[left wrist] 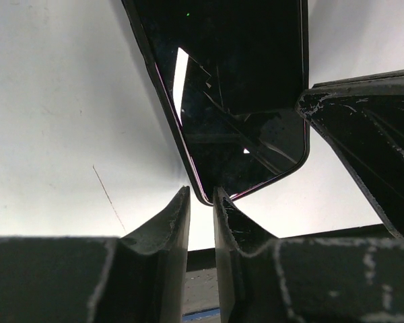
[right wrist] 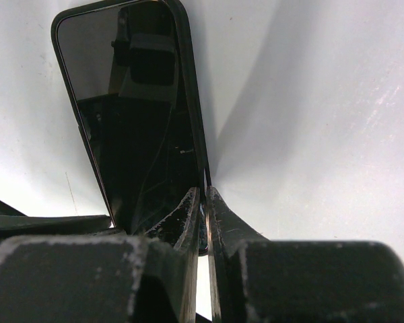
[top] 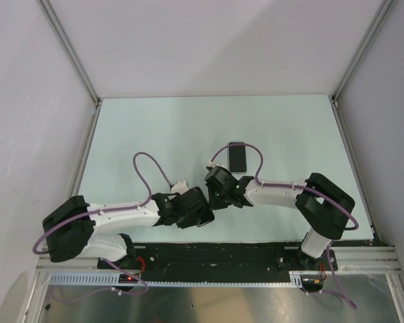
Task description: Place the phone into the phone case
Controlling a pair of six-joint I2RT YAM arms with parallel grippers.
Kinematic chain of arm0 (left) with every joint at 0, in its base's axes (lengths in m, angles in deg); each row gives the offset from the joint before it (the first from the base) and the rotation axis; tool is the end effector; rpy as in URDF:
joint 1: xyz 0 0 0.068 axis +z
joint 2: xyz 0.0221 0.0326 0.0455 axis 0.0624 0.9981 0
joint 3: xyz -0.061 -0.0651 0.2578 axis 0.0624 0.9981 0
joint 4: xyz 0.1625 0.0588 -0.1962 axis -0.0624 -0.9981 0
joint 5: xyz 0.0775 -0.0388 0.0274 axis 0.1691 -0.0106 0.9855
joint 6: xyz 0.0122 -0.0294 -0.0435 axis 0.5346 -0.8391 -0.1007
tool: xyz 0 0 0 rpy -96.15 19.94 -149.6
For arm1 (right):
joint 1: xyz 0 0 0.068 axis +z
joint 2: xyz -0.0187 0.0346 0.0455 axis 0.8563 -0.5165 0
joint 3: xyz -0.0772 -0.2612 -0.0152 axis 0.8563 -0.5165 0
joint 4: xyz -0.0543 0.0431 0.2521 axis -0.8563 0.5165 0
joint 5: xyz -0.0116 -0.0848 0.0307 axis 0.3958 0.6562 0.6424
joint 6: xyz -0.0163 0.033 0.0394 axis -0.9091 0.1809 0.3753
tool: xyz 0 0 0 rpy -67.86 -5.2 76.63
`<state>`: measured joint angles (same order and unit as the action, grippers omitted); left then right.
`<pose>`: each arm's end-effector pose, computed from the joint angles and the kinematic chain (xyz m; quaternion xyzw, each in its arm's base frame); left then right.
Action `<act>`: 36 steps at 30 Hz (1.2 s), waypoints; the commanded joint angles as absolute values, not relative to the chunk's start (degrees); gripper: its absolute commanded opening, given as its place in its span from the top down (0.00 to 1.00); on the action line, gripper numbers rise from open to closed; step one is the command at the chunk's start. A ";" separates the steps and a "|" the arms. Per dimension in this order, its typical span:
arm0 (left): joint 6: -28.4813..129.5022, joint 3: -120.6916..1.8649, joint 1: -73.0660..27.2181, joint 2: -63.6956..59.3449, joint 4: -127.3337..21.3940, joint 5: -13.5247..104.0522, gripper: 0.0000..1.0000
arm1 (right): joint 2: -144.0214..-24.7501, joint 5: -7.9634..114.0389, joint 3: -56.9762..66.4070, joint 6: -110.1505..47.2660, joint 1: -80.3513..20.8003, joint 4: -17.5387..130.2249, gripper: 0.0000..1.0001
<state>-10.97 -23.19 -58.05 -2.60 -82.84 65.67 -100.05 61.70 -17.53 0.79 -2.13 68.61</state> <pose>0.1124 -0.1922 0.1608 -0.1181 0.9671 -0.1446 0.1727 0.1821 0.2767 0.1600 -0.1448 0.9458 0.2099 0.2011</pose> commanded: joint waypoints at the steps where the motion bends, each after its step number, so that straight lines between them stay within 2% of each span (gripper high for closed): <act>1: -10.17 -24.22 -58.47 -1.53 -83.57 68.05 0.77 | -102.83 59.14 -18.18 1.63 -0.76 71.05 0.90; 16: -11.27 -18.02 -58.76 2.03 -85.38 68.92 0.82 | -101.67 59.58 -18.19 1.67 -0.84 71.61 0.89; 20: -11.73 -18.33 -59.07 5.02 -85.36 69.13 0.83 | -101.09 59.72 -18.18 1.42 -1.00 71.80 0.89; 24: -10.66 -20.47 -58.57 2.80 -86.11 70.55 0.81 | -100.01 59.55 -18.21 0.81 -1.52 71.87 0.89; 32: -4.05 -26.71 -48.54 -8.53 -90.52 74.26 0.76 | -97.84 58.88 -14.80 -1.22 -3.73 71.97 0.76; 36: -0.67 -28.94 -42.30 -10.39 -91.67 75.06 0.75 | -97.84 58.64 -13.12 -1.66 -4.46 71.74 0.72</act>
